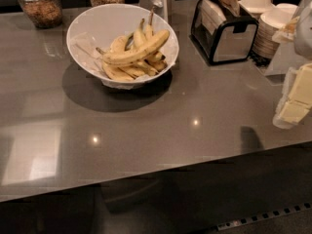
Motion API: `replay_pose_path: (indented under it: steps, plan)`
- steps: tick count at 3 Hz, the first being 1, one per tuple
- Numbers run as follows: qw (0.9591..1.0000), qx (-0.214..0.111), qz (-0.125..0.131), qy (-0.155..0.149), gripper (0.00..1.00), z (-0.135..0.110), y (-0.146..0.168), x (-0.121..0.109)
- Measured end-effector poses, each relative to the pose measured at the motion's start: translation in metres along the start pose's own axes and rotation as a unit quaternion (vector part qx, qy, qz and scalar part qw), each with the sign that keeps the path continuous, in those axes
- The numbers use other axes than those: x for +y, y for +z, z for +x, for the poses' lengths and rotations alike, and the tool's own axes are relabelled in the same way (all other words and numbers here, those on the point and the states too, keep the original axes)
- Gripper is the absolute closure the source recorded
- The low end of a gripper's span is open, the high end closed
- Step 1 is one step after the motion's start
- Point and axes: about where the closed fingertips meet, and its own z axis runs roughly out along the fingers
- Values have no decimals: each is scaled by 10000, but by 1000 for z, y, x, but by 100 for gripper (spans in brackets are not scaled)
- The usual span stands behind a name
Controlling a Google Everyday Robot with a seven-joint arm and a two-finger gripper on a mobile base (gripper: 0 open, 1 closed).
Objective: Pick banana from white bowl
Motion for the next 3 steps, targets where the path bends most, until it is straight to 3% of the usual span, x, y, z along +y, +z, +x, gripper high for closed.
replay_pose_path:
  steps: [1, 2, 3]
  plan:
    - [10000, -2, 1, -2, 0, 0, 0, 0]
    - [9992, -271, 154, -255, 0, -15, -1, -8]
    - [9946, -708, 298, -704, 0, -49, 4, -25]
